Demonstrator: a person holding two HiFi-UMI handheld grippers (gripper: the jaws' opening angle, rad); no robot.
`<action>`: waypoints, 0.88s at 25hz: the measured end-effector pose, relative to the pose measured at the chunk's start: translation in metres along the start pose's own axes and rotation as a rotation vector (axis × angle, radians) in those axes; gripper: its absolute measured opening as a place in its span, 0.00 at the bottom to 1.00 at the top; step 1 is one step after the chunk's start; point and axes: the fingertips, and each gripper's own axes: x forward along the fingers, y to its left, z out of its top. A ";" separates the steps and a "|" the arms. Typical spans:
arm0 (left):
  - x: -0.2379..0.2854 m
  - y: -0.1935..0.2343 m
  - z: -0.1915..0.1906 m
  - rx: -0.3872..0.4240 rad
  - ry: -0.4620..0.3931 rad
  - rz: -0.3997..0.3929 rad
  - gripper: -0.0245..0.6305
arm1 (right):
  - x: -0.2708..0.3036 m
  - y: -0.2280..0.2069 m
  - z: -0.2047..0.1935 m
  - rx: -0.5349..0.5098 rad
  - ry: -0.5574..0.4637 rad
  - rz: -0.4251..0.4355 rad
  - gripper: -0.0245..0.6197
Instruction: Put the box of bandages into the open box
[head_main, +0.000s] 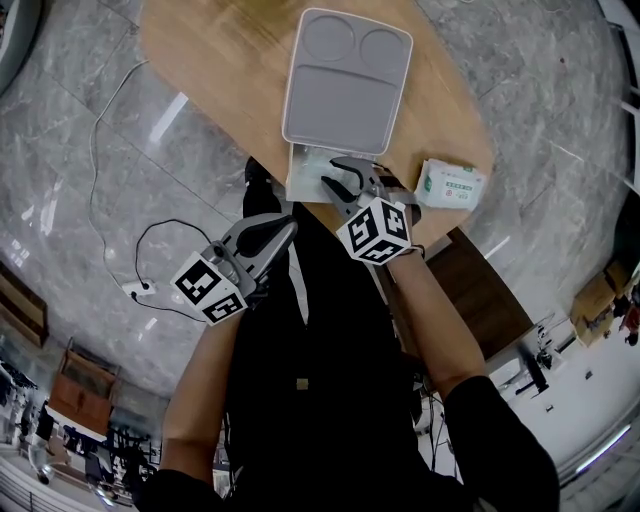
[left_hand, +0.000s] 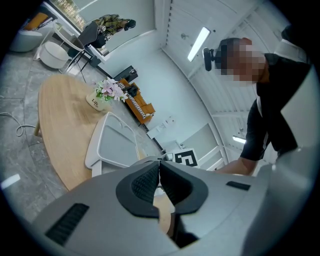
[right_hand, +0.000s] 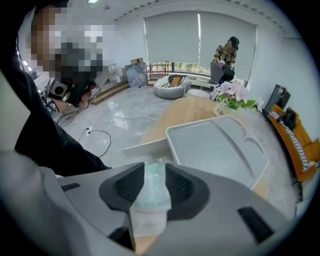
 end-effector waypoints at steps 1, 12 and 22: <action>-0.001 -0.001 0.001 0.004 -0.002 0.001 0.07 | -0.003 -0.001 0.002 0.012 -0.013 -0.002 0.25; -0.031 -0.049 0.062 0.122 -0.036 -0.033 0.07 | -0.118 -0.029 0.079 0.158 -0.247 -0.133 0.17; -0.053 -0.155 0.189 0.348 -0.110 -0.167 0.07 | -0.272 -0.046 0.205 0.155 -0.498 -0.291 0.08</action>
